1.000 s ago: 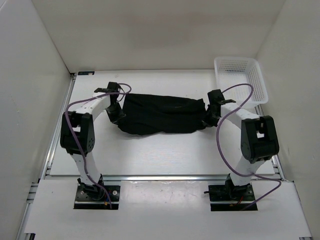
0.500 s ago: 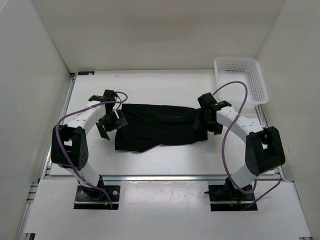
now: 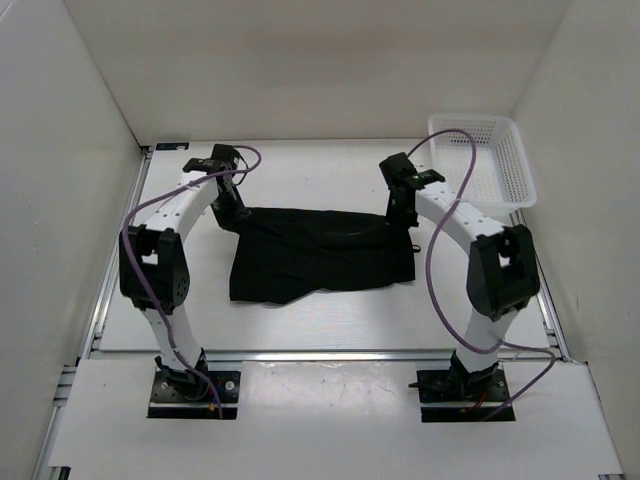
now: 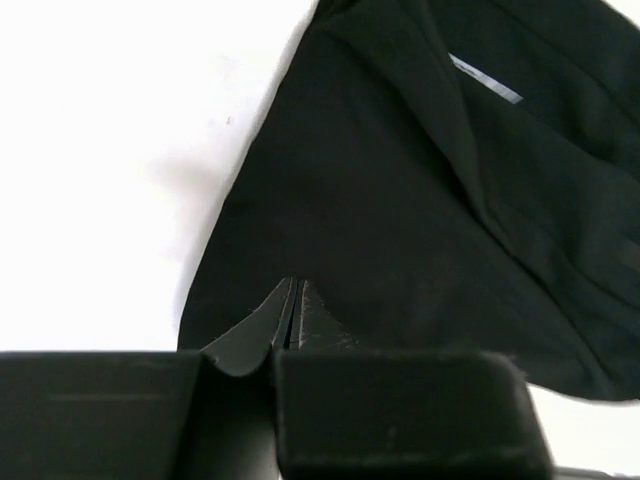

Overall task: Fold and stack the shorts
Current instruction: Fold the shorts

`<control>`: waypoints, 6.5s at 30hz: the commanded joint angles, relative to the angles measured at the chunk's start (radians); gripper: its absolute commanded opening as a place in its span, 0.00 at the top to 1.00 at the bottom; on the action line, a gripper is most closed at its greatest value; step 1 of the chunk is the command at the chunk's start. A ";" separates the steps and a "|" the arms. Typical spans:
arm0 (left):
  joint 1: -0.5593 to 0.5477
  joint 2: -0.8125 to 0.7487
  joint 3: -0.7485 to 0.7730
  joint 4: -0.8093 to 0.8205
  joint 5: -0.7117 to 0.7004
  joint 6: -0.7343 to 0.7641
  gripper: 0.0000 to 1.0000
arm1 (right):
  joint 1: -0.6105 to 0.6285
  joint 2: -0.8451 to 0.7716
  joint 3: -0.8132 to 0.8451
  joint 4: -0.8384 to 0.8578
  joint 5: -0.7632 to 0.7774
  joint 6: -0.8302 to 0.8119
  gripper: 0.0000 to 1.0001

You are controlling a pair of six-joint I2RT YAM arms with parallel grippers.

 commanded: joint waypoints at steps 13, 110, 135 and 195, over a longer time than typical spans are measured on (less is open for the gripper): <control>-0.003 0.155 0.146 0.018 0.029 0.038 0.89 | -0.006 0.333 0.283 -0.023 0.190 -0.038 1.00; 0.052 -0.066 -0.325 0.172 0.085 0.026 0.15 | -0.274 -0.097 -0.351 0.221 -0.387 -0.005 0.00; 0.052 -0.017 -0.277 0.161 0.066 0.044 0.16 | -0.358 -0.055 -0.430 0.364 -0.436 0.124 1.00; 0.263 -0.173 -0.200 -0.019 0.229 0.159 0.17 | 0.475 -0.153 0.068 0.258 -0.044 -0.151 0.02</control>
